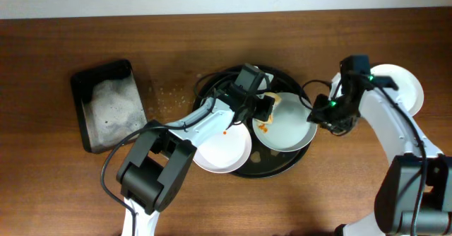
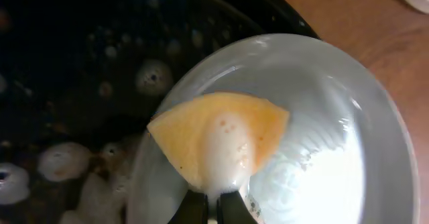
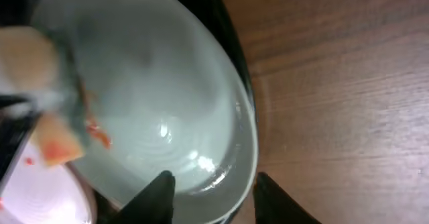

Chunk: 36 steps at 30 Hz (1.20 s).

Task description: Clean dirty plates on tray and stack at the side

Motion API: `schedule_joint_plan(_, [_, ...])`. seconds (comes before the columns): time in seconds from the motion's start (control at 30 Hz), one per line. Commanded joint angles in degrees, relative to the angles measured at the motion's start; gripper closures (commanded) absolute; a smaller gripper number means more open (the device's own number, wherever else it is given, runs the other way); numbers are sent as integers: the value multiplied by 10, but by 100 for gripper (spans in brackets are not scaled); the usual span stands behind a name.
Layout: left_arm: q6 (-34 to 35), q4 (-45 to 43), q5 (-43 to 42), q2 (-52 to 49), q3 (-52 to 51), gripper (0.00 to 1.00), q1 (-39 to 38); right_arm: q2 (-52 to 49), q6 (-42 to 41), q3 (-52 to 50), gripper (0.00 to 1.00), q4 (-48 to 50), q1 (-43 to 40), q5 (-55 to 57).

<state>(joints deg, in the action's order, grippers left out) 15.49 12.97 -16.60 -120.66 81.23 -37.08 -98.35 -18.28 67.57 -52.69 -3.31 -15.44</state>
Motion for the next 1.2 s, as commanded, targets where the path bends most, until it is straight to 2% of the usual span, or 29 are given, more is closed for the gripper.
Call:
schedule_joint_plan(0.0, [3,0,-82,-6,13,100,3,5,-33,-47,64,49,3,12])
schedule_joint_plan(0.03, [3,0,-90,-6,13,100,3,5,-33,-54,64,55,3,12])
schedule_joint_plan(0.1, [3,0,-90,-6,13,100,3,5,-33,-61,54,58,3,29])
schedule_joint_plan(0.17, [3,1,-90,-6,13,100,3,5,-33,-70,54,65,3,54])
schedule_joint_plan(0.27, [-2,4,-92,-6,13,100,3,5,-46,-91,76,91,3,54])
schedule_joint_plan(0.3, [-14,7,-92,-6,14,100,2,5,-48,-93,80,95,3,54])
schedule_joint_plan(0.37, [-21,11,-92,-6,17,100,-3,5,-48,-93,86,101,3,52])
schedule_joint_plan(0.47, [-32,12,-91,-6,23,100,-15,5,-47,-93,89,101,3,52])
schedule_joint_plan(0.53, [-36,20,-89,-6,23,100,-19,5,-47,-93,96,101,3,52])
schedule_joint_plan(0.7, [-36,43,-88,-6,42,100,-20,5,-47,-93,96,101,3,52])
schedule_joint_plan(0.83, [-36,100,-33,-24,42,100,-23,5,-47,-93,96,101,3,52])
schedule_joint_plan(0.97, [-20,110,-48,-66,42,100,-27,5,-47,-93,96,101,3,52])
schedule_joint_plan(1.07, [-4,151,32,-66,72,100,-16,5,-47,-93,96,101,3,52])
schedule_joint_plan(1.13, [-17,225,152,-66,148,100,-13,5,-47,-93,96,101,3,52])
schedule_joint_plan(1.17, [-34,249,173,-66,180,100,-13,5,-48,-93,96,101,3,52])
